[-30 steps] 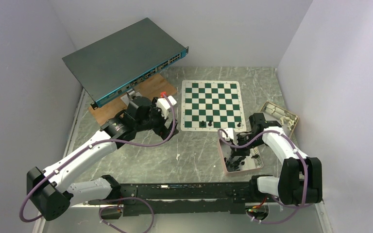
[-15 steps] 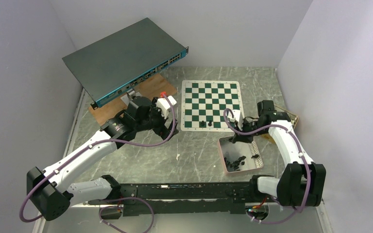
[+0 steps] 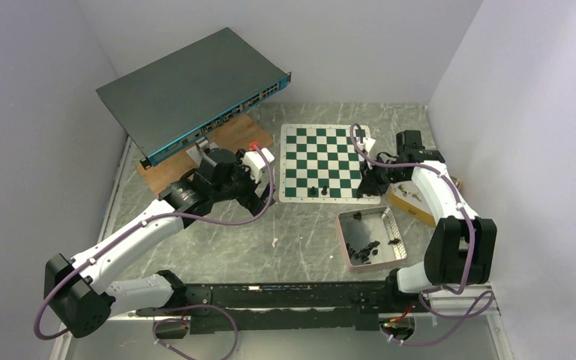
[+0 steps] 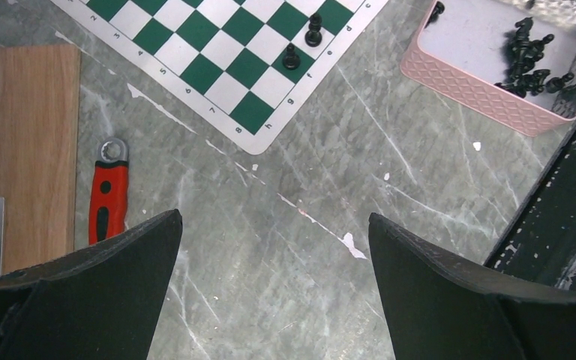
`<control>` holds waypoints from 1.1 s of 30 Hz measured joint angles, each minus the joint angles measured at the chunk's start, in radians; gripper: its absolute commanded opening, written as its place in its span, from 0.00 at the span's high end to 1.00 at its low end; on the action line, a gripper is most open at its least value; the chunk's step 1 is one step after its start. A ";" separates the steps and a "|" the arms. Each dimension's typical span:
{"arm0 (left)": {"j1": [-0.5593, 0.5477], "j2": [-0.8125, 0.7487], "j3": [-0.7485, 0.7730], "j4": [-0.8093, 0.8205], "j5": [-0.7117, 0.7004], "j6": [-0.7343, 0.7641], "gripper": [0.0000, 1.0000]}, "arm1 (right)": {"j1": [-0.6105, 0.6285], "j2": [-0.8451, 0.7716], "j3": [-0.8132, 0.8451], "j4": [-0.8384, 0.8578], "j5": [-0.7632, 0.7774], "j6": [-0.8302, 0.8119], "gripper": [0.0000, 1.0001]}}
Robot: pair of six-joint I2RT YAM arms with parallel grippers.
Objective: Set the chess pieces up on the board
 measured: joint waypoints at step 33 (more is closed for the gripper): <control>0.051 0.134 -0.001 0.013 0.032 0.026 0.00 | 0.162 0.214 0.046 0.247 0.254 0.217 1.00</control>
